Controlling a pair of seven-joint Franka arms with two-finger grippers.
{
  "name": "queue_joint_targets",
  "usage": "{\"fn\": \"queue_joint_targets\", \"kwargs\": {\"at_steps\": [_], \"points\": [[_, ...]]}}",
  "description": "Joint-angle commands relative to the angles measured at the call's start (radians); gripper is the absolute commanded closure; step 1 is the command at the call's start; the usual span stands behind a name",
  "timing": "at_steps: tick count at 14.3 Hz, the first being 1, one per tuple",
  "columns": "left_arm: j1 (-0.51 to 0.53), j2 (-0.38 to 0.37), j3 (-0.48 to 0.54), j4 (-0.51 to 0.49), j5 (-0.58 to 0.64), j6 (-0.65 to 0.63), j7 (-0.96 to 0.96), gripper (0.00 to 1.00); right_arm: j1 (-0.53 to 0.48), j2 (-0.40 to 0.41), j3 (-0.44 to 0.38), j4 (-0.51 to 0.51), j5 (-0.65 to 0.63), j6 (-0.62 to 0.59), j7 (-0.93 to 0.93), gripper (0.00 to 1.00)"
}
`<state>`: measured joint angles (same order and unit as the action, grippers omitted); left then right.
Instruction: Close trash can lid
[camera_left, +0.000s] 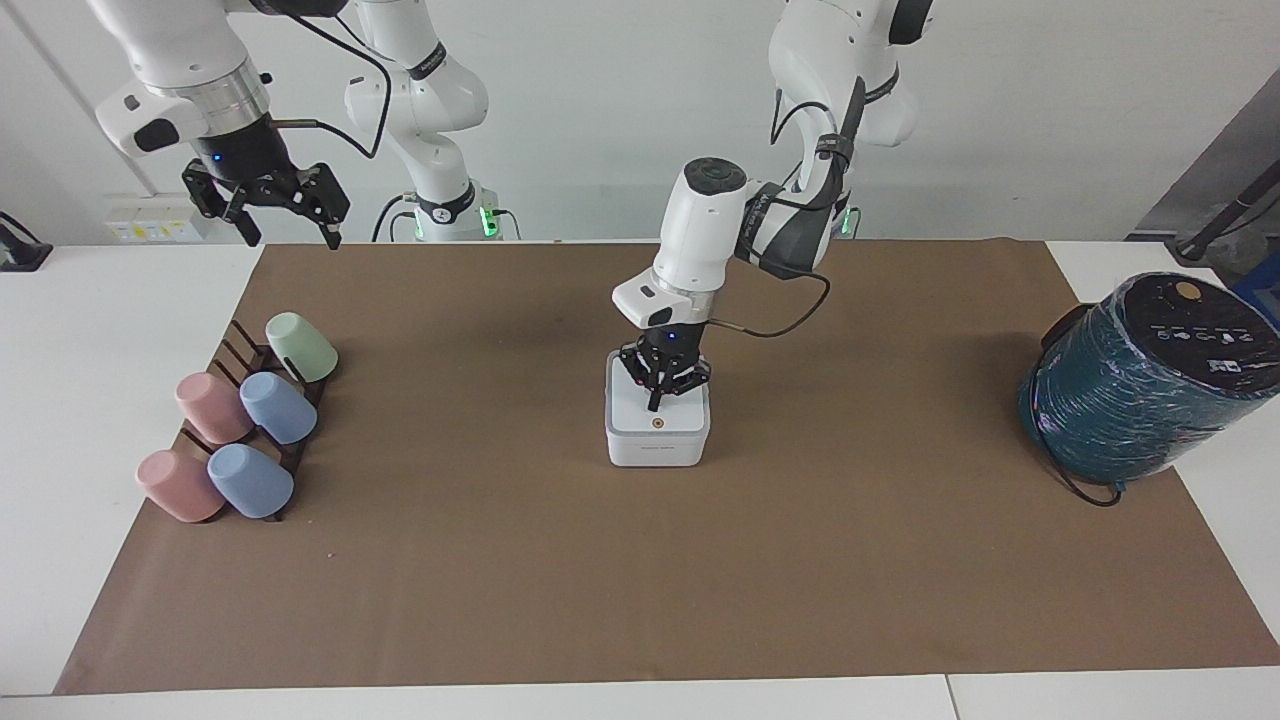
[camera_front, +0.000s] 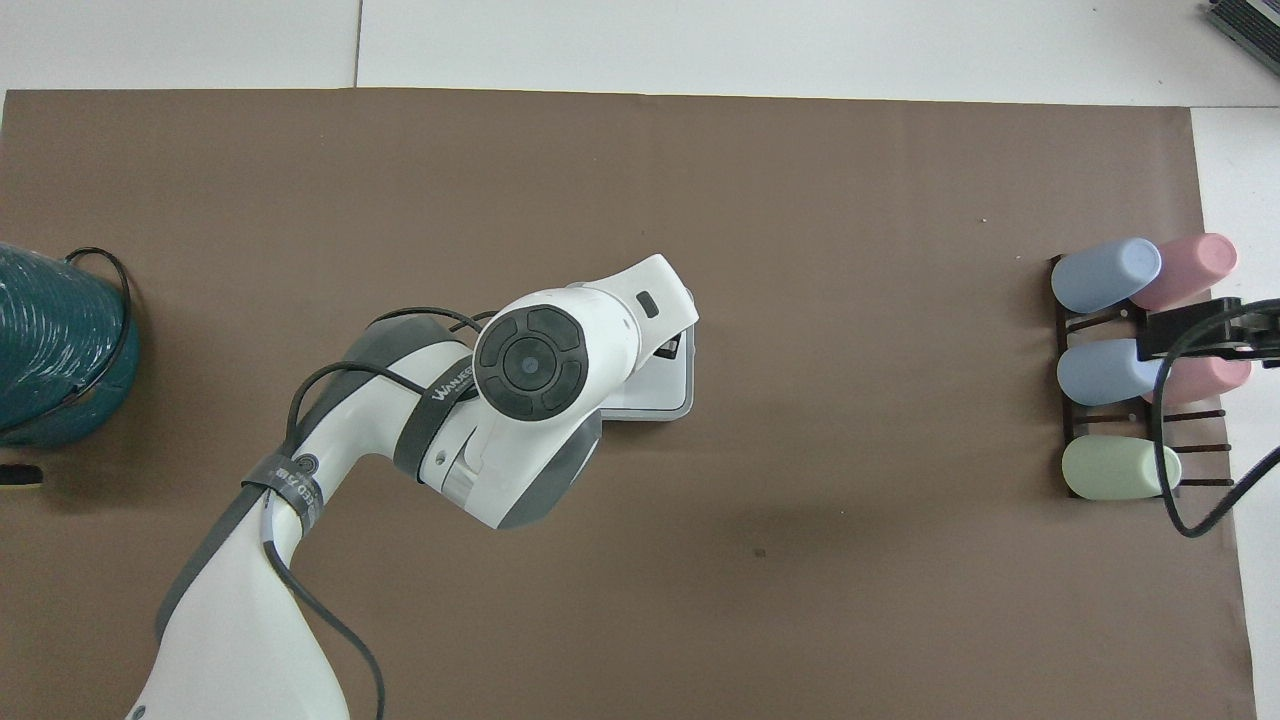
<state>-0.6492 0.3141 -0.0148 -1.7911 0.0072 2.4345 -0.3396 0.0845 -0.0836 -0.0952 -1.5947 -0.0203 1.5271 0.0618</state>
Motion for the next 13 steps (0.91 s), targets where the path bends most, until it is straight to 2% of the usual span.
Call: {"fn": "queue_joint_targets", "kwargs": {"at_steps": [1,4,5,6,7,8,13], "points": [[-0.003,-0.013,0.002,0.01,0.019,-0.11,-0.016,1.0,-0.006,-0.018,0.0,-0.01,0.02,-0.016,-0.023,0.0],[0.006,-0.125,0.004,0.006,0.019,-0.299,-0.016,1.0,-0.006,-0.018,0.0,-0.01,0.02,-0.016,-0.022,0.0],[0.031,-0.151,0.003,0.007,0.019,-0.345,-0.015,0.97,-0.006,-0.018,0.002,-0.01,0.02,-0.016,-0.022,0.0],[0.046,-0.167,0.002,0.007,0.019,-0.37,-0.001,0.82,-0.006,-0.018,0.002,-0.01,0.02,-0.016,-0.022,0.0],[0.071,-0.177,0.001,0.006,0.019,-0.371,0.002,0.45,-0.006,-0.018,0.0,-0.01,0.02,-0.016,-0.023,0.0],[0.082,-0.196,0.002,0.001,0.019,-0.376,0.008,0.02,-0.006,-0.018,0.0,-0.01,0.02,-0.016,-0.023,0.0],[0.233,-0.256,0.001,-0.004,0.019,-0.494,0.062,0.0,-0.006,-0.018,0.0,-0.01,0.02,-0.016,-0.023,0.0]]}}
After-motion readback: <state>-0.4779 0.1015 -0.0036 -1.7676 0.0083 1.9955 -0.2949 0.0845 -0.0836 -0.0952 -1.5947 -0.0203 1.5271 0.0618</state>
